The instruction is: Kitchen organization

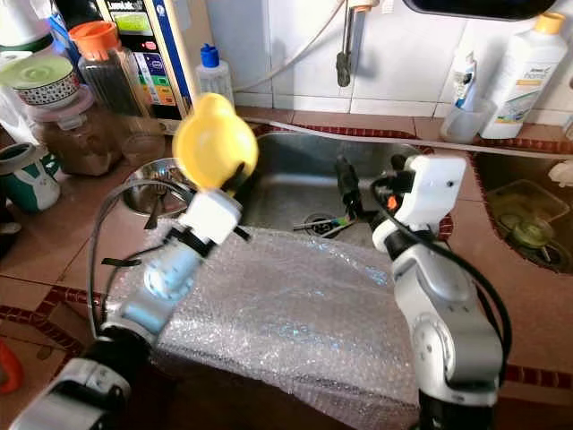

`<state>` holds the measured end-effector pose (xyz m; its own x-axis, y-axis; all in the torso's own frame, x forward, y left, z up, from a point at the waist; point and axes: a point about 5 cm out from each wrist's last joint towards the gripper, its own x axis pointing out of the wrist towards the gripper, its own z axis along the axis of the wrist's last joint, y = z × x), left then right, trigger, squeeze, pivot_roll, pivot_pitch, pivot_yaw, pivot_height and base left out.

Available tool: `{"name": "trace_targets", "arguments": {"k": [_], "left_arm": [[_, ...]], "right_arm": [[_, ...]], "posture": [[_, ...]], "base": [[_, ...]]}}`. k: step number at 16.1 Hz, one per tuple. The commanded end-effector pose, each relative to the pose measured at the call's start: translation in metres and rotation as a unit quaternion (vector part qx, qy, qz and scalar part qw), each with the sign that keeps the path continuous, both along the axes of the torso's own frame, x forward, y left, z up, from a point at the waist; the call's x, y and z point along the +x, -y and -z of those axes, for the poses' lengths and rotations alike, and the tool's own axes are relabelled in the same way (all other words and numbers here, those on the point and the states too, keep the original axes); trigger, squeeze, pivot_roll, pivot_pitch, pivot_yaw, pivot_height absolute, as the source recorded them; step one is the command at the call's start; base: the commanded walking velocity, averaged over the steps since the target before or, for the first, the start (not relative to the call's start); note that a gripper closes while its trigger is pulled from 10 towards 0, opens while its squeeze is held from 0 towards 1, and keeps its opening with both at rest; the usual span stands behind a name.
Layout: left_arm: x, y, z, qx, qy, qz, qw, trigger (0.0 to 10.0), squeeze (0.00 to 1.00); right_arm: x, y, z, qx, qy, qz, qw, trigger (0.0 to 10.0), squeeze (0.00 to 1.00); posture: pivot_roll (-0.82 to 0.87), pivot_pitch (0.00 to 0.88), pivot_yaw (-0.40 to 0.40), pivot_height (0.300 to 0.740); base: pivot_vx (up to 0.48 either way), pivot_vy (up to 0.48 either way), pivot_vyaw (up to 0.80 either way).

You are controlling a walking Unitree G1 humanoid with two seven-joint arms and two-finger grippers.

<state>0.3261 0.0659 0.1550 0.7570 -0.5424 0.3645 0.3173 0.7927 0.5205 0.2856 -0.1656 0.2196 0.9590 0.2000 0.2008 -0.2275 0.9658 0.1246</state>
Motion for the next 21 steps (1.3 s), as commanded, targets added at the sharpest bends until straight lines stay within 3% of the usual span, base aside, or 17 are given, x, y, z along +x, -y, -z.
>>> {"name": "trace_targets", "arguments": {"k": [1, 4, 5, 13, 15, 17, 21], "left_arm": [[-0.008, 0.01, -0.004, 0.02, 0.027, 0.035, 0.999, 0.0, 0.0], [-0.017, 0.024, -0.002, 0.026, 0.028, 0.078, 0.996, 0.0, 0.0], [-0.022, 0.032, -0.004, 0.023, 0.031, 0.101, 0.994, 0.0, 0.0], [-0.029, 0.042, -0.004, 0.012, 0.026, 0.114, 0.993, 0.0, 0.0], [-0.028, 0.04, -0.002, 0.009, 0.016, 0.11, 0.994, 0.0, 0.0], [-0.025, 0.036, -0.002, -0.001, 0.008, 0.091, 0.996, 0.0, 0.0], [-0.026, 0.036, 0.0, 0.001, 0.003, 0.088, 0.996, 0.0, 0.0]], "right_arm": [[0.004, -0.001, -0.004, 0.013, 0.002, -0.003, 1.0, 10.0, 0.0], [0.015, -0.009, -0.009, 0.029, -0.004, -0.015, 0.999, 10.0, 0.0], [0.022, -0.023, -0.015, 0.051, -0.004, -0.036, 0.998, 10.0, 0.0], [0.031, -0.043, -0.014, 0.057, -0.024, -0.076, 0.995, 10.0, 0.0], [0.031, -0.045, -0.016, 0.06, -0.018, -0.08, 0.995, 10.0, 0.0], [0.027, -0.032, -0.029, 0.057, 0.044, -0.027, 0.997, 10.0, 0.0], [0.026, -0.03, -0.035, 0.047, 0.07, -0.012, 0.996, 10.0, 0.0]], "posture": [[-0.14, 0.054, 0.048, 0.74], [-0.15, 0.051, 0.048, 0.74], [-0.15, 0.046, 0.047, 0.74], [-0.15, 0.044, 0.044, 0.74], [-0.15, 0.045, 0.044, 0.74], [-0.14, 0.049, 0.042, 0.74], [-0.14, 0.048, 0.044, 0.74]], "base": [[0.0, 0.0, 0.0], [0.0, 0.0, 0.0], [0.0, 0.0, 0.0], [0.0, 0.0, 0.0], [0.0, 0.0, 0.0], [0.0, 0.0, 0.0], [0.0, 0.0, 0.0]]}}
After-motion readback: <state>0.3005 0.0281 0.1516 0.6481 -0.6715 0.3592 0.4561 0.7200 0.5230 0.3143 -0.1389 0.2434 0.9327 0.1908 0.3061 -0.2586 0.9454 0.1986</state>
